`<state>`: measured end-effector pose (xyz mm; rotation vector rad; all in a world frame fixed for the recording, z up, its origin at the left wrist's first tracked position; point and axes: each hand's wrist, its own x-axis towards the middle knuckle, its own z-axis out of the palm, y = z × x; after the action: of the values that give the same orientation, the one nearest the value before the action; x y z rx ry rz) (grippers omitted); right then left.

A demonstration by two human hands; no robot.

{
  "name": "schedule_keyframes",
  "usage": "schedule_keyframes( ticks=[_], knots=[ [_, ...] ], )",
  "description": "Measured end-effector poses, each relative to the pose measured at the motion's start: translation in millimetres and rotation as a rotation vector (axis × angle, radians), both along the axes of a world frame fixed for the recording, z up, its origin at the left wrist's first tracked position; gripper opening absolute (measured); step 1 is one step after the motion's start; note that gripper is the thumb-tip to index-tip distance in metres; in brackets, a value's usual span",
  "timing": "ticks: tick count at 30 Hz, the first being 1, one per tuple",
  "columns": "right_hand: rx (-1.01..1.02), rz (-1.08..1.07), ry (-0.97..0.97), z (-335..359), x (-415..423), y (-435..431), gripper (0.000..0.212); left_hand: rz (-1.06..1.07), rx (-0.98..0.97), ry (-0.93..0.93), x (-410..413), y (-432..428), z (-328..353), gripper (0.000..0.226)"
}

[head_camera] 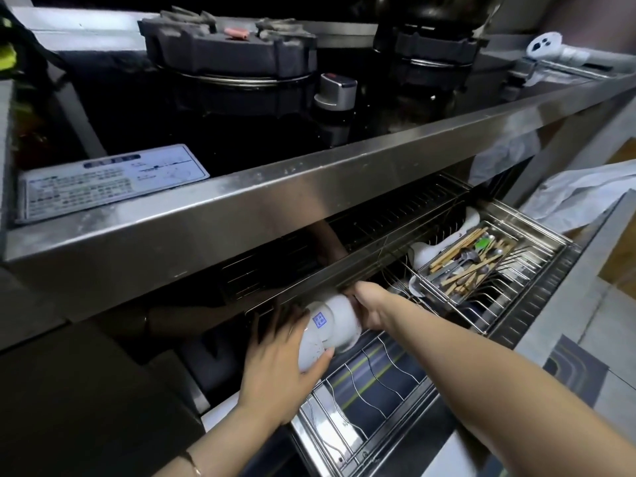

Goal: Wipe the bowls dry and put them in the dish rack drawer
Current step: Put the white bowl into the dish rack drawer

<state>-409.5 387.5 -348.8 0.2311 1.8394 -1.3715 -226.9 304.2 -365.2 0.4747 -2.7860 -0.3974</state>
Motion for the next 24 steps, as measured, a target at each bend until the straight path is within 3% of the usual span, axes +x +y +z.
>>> schedule_keyframes(
  ticks=[16, 24],
  knots=[
    [-0.033, 0.116, 0.050, -12, 25, -17, 0.016, 0.013, -0.016, 0.010, -1, -3, -5, 0.057],
    [-0.056, 0.297, 0.046, 4, 23, -8, 0.014, 0.014, -0.028, -0.007, -2, -3, -4, 0.057]
  ],
)
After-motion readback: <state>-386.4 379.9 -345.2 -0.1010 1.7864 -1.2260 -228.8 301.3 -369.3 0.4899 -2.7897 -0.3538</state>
